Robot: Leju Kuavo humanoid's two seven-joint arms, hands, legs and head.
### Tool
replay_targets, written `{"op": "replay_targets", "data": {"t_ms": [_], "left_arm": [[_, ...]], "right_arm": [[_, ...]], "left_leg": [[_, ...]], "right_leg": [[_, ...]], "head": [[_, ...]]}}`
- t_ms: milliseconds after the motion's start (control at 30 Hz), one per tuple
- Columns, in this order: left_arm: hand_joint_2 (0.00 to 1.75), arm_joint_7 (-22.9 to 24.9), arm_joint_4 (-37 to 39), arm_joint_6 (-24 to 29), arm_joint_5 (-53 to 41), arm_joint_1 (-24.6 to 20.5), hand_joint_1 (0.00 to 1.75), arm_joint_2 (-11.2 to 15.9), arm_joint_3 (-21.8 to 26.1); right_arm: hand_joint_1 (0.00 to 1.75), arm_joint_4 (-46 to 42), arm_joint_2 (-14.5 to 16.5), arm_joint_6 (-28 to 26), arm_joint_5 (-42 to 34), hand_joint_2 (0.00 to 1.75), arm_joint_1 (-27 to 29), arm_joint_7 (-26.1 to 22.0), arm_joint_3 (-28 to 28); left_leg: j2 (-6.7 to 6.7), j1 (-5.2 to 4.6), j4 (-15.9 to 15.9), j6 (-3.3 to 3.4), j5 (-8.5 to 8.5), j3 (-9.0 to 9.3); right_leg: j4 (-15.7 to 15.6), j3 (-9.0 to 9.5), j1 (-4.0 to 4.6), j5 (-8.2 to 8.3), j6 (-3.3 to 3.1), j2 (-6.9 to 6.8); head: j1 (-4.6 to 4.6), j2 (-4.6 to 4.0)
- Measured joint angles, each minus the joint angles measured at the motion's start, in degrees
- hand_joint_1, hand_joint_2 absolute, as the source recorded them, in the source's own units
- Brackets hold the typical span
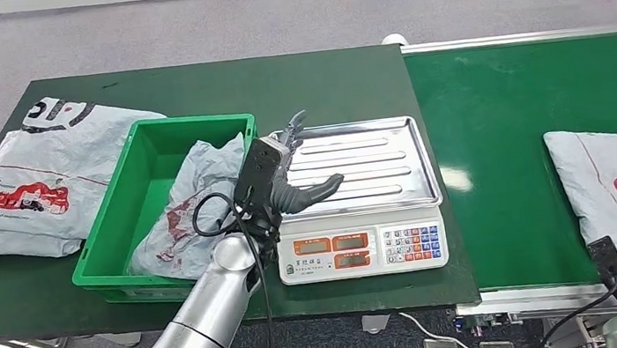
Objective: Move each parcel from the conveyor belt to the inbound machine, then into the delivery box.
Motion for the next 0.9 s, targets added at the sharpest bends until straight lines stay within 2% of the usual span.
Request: {"op": "replay_targets", "data": {"t_ms": [367,533,600,767,900], "left_arm": [[1.75,-0.20,-0.06,-0.01,-1.12,0.18,0.00,0.00,1.57],[1.75,-0.41,-0.32,-0.01,-2.02,0.37,0.00,0.02,2.62],[1.75,-0.68,-0.57,0.00,-1.82,0.44,0.00,0.13,3.16],[1.75,-1.10,-2.64,0.02,-0.04,1.42,0.00,1.33,4.09],[1.75,-1.10,-4.06,0.02,0.27,2.29,0.00,2.33,4.31]], "right_arm": [[0.00,-7.43,4.90,0.87,1.81,1.75,-0.68,-1.89,0.32],[0.00,-12.81,7.80,0.80,3.56,1.75,-1.25,-3.05,4.44],[0.00,-12.38,7.50,-0.51,4.23,1.75,-2.55,-1.99,7.28],[0.00,-4.42,2.84,-4.83,3.69,1.75,-8.04,-1.11,15.86],[0.00,0.06,0.92,-5.71,3.38,1.75,-10.30,-0.97,20.23]], "left_leg": [[-0.08,0.00,-0.01,0.00,0.00,-0.03],[-0.02,0.00,-0.01,-0.01,0.01,-0.02],[0.00,0.00,-0.02,-0.02,0.03,-0.02],[0.01,-0.01,0.01,0.00,0.08,0.00],[-0.10,-0.01,0.03,0.00,0.08,0.00]], "right_leg": [[0.01,0.04,0.00,-0.02,0.01,-0.05],[0.01,0.01,0.00,-0.01,0.00,-0.01],[0.01,0.01,0.00,0.00,0.00,0.01],[0.01,0.02,-0.01,0.04,0.02,0.04],[0.01,0.02,-0.01,0.04,0.02,-0.05]], "head": [[-0.01,0.00],[-0.01,0.00],[-0.01,0.00],[-0.01,0.00],[-0.01,0.00]]}}
